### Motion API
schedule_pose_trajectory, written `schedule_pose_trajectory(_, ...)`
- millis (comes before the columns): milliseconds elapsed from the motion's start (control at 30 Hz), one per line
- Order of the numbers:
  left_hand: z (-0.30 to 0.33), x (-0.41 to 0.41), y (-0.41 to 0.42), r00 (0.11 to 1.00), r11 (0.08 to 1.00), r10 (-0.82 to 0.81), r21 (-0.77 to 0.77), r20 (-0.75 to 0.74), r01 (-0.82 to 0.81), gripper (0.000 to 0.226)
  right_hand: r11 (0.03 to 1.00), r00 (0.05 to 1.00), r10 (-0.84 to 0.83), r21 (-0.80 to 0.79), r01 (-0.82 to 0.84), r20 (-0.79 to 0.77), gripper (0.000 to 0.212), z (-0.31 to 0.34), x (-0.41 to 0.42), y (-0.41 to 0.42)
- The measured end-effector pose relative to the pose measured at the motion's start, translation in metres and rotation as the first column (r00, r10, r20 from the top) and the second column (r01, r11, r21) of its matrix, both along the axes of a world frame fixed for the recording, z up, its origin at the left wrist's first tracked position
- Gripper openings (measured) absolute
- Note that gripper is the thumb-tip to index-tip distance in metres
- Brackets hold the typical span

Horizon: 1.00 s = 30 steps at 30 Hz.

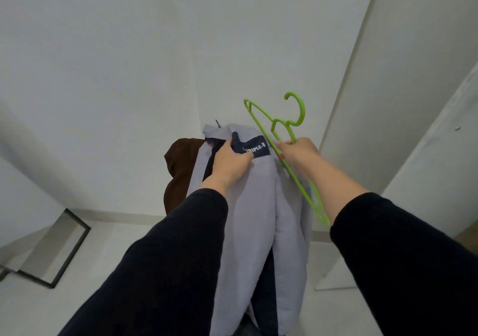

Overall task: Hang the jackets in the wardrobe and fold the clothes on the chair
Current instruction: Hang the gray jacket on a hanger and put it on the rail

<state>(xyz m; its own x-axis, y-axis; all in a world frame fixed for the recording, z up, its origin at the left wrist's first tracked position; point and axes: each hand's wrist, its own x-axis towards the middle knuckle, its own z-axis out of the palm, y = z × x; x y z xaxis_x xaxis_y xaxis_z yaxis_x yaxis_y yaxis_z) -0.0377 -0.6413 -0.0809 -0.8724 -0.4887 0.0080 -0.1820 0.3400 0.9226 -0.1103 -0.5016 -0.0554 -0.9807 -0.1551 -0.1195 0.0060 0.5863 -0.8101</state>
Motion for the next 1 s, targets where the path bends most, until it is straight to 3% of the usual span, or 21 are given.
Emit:
schedule_pose_trajectory(167,-0.003,0.014,0.017,0.964,0.964,-0.251,-0.119,-0.089,0.24,0.063,0.987,0.992,-0.007,-0.16,0.027,0.127,0.048,0.016,0.017,-0.007)
schedule_pose_trajectory(233,-0.007,0.018,0.022,0.93,0.917,-0.365,-0.189,-0.04,0.351,0.061,0.965,0.99,0.017,-0.263,0.022,0.143,0.041,0.019,0.023,-0.008)
schedule_pose_trajectory(333,-0.016,0.021,0.024,0.895,0.856,-0.445,-0.281,0.028,0.435,0.047,0.987,0.995,-0.045,-0.152,0.059,0.09,0.021,0.015,0.025,-0.007)
schedule_pose_trajectory(400,-0.017,0.026,0.021,0.914,0.849,-0.406,-0.368,0.006,0.38,0.035,0.985,0.994,-0.093,-0.141,0.102,0.065,0.013,0.011,0.023,-0.004)
schedule_pose_trajectory(467,-0.018,0.025,0.012,0.967,0.895,-0.239,-0.407,-0.092,0.183,0.032,0.976,0.992,-0.102,-0.184,0.115,0.079,0.015,0.011,0.023,0.001)
schedule_pose_trajectory(533,-0.02,0.017,-0.001,0.982,0.938,-0.008,-0.34,-0.191,-0.059,0.017,0.97,0.992,-0.101,-0.213,0.116,0.079,0.015,0.015,0.027,0.009)
schedule_pose_trajectory(567,-0.021,0.011,-0.007,0.984,0.946,0.057,-0.305,-0.172,-0.108,0.013,0.969,0.992,-0.099,-0.219,0.114,0.076,0.017,0.017,0.03,0.012)
schedule_pose_trajectory(733,-0.02,-0.022,-0.005,0.998,0.975,-0.021,-0.22,0.055,0.033,0.033,0.942,0.972,-0.18,-0.258,0.215,0.153,0.021,0.022,0.042,0.032)
schedule_pose_trajectory(867,-0.019,-0.038,0.017,0.981,0.98,-0.013,-0.191,0.193,0.05,0.088,0.905,0.949,-0.263,-0.298,0.304,0.171,0.02,0.015,0.041,0.05)
schedule_pose_trajectory(1000,-0.019,-0.036,0.044,0.947,0.942,0.047,-0.33,0.317,0.064,0.103,0.889,0.933,-0.32,-0.288,0.356,0.165,0.02,0.009,0.04,0.07)
